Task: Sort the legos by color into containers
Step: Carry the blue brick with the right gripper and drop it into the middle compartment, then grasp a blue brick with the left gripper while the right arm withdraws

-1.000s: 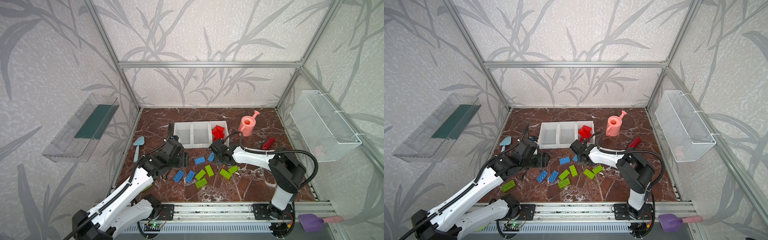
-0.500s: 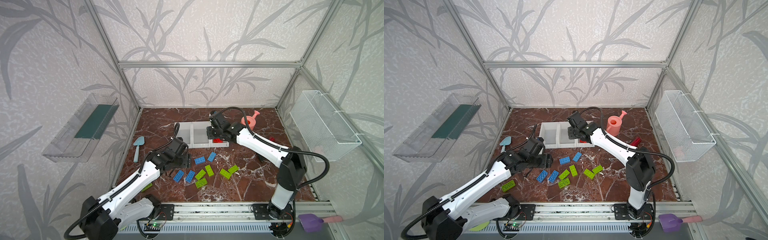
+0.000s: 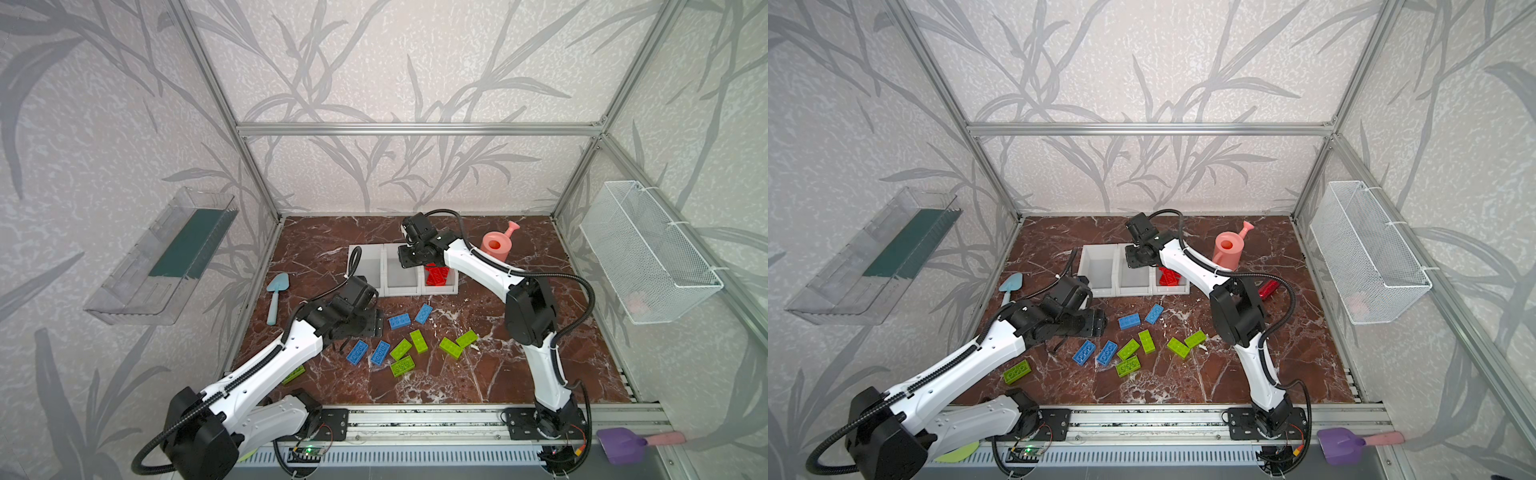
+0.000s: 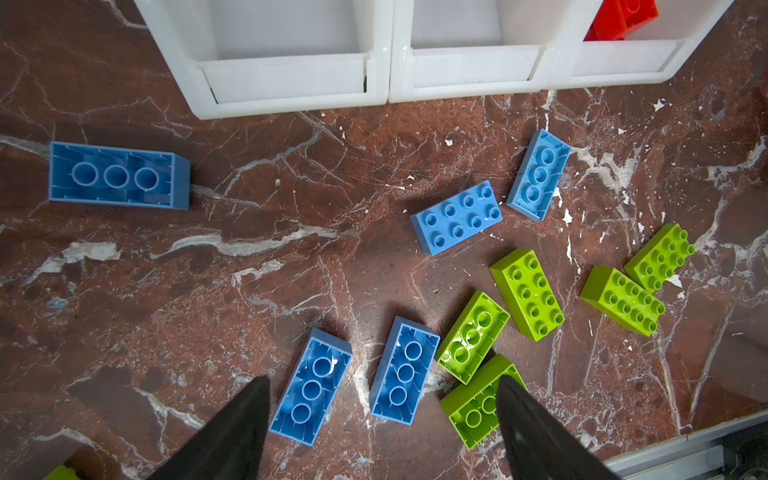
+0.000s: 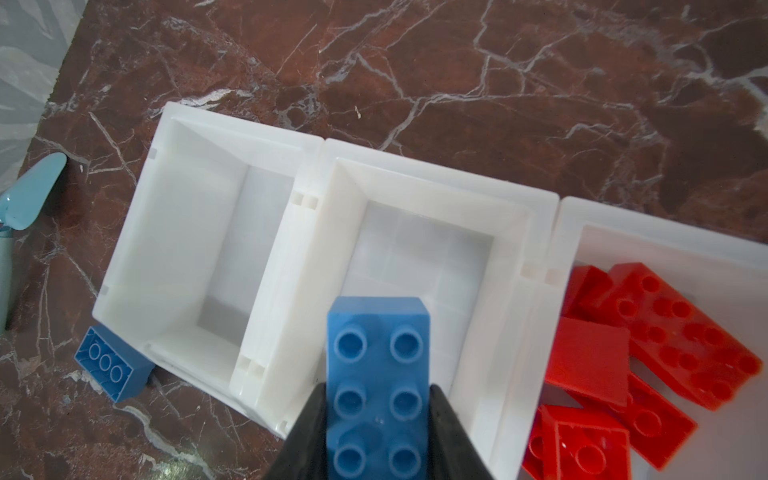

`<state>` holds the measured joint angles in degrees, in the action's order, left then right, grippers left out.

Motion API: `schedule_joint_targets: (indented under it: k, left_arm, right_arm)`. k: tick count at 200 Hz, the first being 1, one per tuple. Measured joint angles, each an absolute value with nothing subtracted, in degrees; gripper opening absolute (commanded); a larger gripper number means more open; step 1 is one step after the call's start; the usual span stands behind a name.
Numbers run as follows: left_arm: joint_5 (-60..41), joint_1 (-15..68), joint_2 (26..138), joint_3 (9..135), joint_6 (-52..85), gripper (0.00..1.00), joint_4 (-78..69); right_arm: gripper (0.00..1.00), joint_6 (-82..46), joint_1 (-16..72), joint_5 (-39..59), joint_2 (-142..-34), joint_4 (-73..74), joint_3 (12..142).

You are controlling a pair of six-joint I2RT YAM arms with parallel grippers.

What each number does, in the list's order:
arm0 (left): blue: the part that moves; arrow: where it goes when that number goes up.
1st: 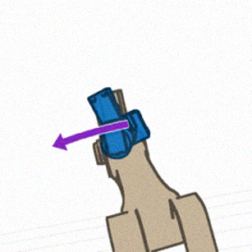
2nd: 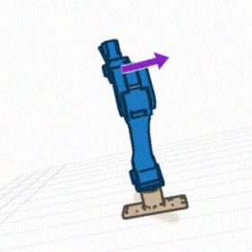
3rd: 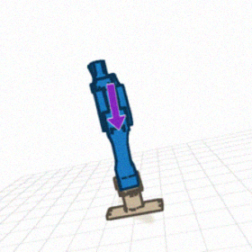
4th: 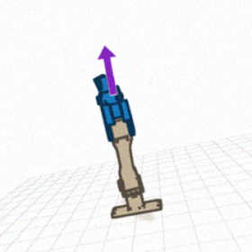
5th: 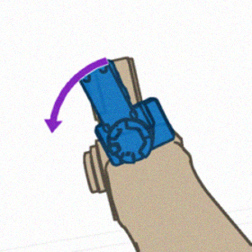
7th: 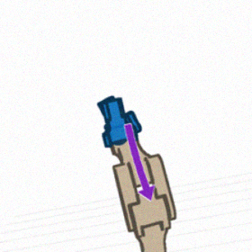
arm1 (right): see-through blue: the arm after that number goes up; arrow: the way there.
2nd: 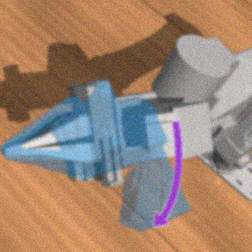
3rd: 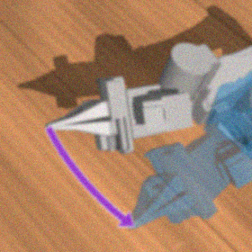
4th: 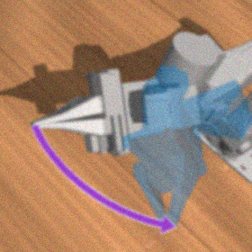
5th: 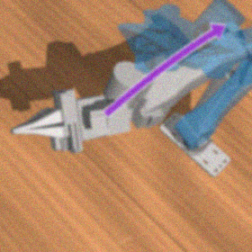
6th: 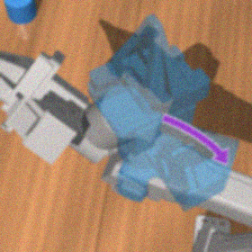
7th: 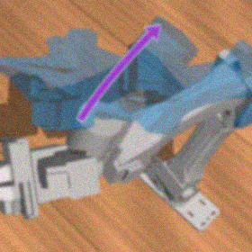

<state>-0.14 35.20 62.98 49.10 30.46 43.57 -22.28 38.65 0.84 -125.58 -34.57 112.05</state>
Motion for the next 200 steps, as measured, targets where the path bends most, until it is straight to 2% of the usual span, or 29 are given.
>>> schedule_joint_targets:
  k: [38,58,85,107,169,200]
  left_arm:
    - [-0.54,35.20,62.98,49.10,30.46,0.86,43.77]
    - [-1.15,35.20,63.86,49.30,30.46,0.88,43.75]
    - [-1.39,35.22,67.55,50.70,30.76,0.90,43.51]
    - [-1.41,35.44,70.65,51.83,32.23,0.90,42.39]
    - [-0.34,38.39,80.58,54.68,41.04,0.95,37.41]
    - [1.41,40.97,86.76,58.04,44.84,0.95,36.18]
  right_arm:
    - [0.63,-22.33,38.06,2.76,-127.09,-35.11,114.06]
    - [0.70,-22.35,38.02,3.11,-127.04,-34.92,114.58]
    - [0.73,-22.28,37.76,3.11,-125.82,-34.09,113.03]
    - [0.76,-22.44,37.50,3.18,-119.77,-31.48,104.29]
    - [0.78,-23.44,34.61,-0.38,-90.37,-20.36,73.54]
    - [0.78,-24.73,33.91,-3.31,-79.37,-14.83,59.24]
